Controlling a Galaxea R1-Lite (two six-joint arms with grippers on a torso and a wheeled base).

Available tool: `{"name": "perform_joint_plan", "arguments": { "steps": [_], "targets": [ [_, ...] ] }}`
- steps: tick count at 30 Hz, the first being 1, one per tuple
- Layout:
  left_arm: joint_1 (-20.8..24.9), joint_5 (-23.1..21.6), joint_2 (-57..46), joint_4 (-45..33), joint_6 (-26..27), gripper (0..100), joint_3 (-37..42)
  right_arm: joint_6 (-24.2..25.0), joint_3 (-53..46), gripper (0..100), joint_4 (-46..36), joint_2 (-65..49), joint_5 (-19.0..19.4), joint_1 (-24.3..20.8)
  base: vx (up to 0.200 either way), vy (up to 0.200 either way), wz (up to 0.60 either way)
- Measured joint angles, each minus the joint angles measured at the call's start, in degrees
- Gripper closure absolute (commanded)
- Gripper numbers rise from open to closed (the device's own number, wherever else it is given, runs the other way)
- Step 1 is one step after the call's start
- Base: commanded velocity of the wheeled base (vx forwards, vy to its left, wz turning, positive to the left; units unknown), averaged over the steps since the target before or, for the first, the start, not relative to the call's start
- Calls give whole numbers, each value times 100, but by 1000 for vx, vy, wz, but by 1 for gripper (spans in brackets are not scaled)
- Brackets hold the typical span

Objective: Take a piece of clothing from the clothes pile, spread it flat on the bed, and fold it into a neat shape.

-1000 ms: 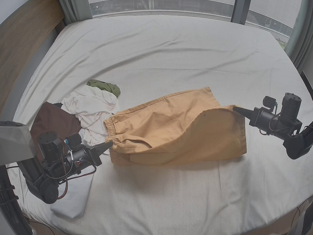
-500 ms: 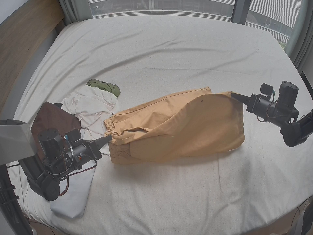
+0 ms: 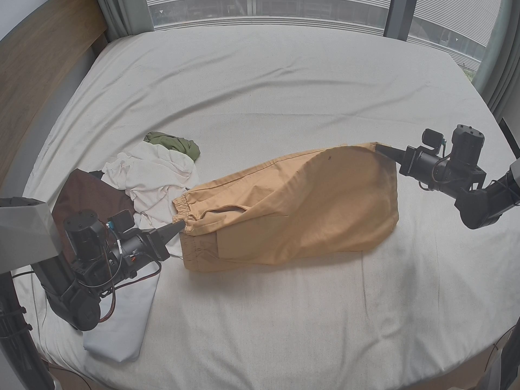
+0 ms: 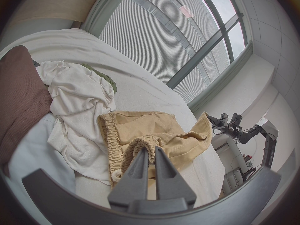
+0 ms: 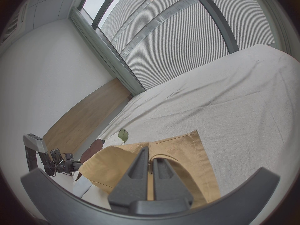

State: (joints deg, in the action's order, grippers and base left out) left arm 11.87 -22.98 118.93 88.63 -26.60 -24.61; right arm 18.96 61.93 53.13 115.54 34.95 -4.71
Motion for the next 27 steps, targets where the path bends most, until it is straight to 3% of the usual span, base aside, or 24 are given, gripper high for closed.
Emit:
{"name": "perform_joint_plan", "arguments": {
  "steps": [27],
  "targets": [
    [-39, 429, 245, -44, -230, 100, -542, -101, 1425, 100, -956, 524, -24, -151, 0, 0, 0]
  ]
}}
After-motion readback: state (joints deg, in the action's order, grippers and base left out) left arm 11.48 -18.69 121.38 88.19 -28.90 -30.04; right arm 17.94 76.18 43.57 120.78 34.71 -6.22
